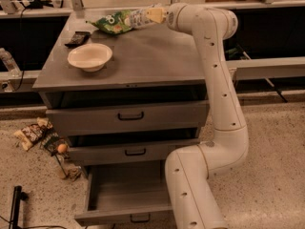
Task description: Place blue plastic bottle into bottom drawer
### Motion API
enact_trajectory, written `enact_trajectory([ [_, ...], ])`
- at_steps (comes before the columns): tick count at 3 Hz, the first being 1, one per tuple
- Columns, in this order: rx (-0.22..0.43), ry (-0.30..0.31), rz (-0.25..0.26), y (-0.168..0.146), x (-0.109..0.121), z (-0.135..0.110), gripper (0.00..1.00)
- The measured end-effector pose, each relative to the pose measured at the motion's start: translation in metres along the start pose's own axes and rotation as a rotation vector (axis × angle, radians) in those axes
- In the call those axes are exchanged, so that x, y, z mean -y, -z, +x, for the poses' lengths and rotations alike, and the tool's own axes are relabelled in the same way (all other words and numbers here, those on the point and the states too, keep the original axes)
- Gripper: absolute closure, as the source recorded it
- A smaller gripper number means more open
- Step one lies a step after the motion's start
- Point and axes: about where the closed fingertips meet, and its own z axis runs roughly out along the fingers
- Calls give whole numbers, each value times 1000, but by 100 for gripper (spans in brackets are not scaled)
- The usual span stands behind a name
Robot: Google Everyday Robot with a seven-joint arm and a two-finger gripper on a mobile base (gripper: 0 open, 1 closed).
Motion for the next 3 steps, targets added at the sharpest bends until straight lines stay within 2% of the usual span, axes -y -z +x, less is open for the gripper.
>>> enact_trajectory([
  [1, -25, -25, -16, -2, -3, 2, 36],
  [2, -45, -38, -2, 6, -2, 0, 12],
  [3, -58, -28, 4, 19, -1, -11, 0],
])
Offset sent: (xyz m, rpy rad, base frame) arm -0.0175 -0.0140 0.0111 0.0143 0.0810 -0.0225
